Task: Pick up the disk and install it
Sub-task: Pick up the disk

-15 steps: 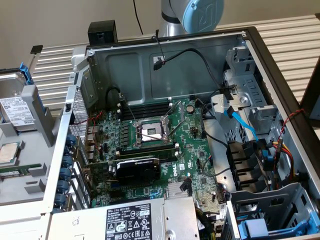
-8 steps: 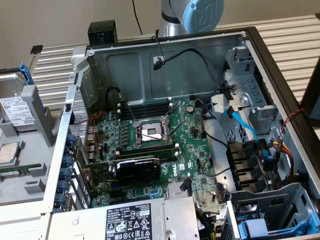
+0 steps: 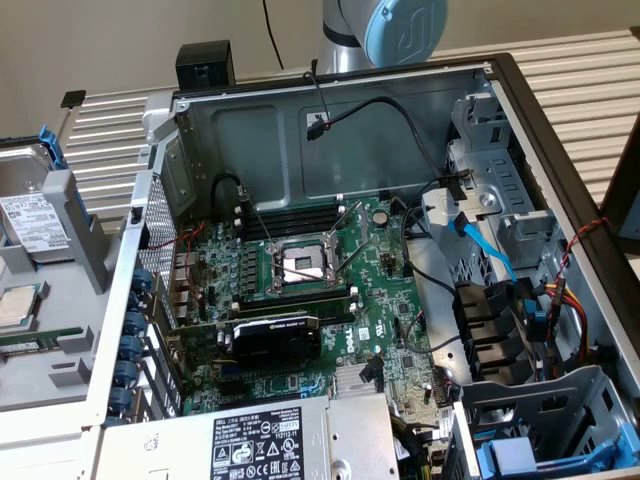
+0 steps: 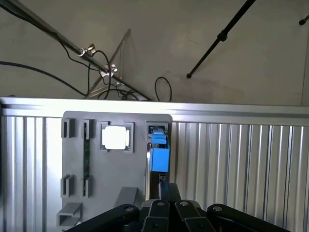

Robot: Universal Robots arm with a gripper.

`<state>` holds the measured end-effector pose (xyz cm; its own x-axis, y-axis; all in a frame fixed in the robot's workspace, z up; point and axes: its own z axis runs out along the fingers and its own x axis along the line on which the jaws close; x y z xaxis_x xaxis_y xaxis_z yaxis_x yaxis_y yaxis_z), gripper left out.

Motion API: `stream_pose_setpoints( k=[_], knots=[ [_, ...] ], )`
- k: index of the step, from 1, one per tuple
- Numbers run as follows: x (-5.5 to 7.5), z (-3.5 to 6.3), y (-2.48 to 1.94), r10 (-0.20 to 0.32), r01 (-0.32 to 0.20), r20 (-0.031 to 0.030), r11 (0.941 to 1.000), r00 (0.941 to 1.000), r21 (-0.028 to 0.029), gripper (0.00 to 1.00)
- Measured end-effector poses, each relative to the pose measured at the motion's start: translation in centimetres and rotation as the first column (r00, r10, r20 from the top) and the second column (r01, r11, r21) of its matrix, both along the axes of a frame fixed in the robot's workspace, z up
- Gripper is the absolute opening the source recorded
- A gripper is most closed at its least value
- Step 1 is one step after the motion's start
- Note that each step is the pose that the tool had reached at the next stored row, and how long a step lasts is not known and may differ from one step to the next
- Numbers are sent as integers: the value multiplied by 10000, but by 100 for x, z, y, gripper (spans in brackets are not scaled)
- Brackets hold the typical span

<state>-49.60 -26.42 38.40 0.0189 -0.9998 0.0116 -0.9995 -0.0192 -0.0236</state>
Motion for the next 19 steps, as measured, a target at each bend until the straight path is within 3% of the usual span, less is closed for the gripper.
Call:
stream_pose_setpoints(
  k=[1, 5, 6, 12, 14, 15, 19],
  knots=[
    [1, 0, -1, 0, 0, -62, 10000, 10000, 0, 11],
    [1, -1, -4, 0, 0, -412, 10000, 9992, 1, 11],
    [1, -2, -4, 0, 0, -457, 10000, 9990, 1, 11],
    [1, -1, -5, 1, -1, -463, 10000, 9989, 0, 12],
    [2, -1, -5, 1, -1, -463, 10000, 9989, 0, 17],
    [1, -1, -5, 1, -1, -463, 10000, 9989, 0, 30],
    [2, -1, -5, 1, -1, -463, 10000, 9989, 0, 42]
  ],
)
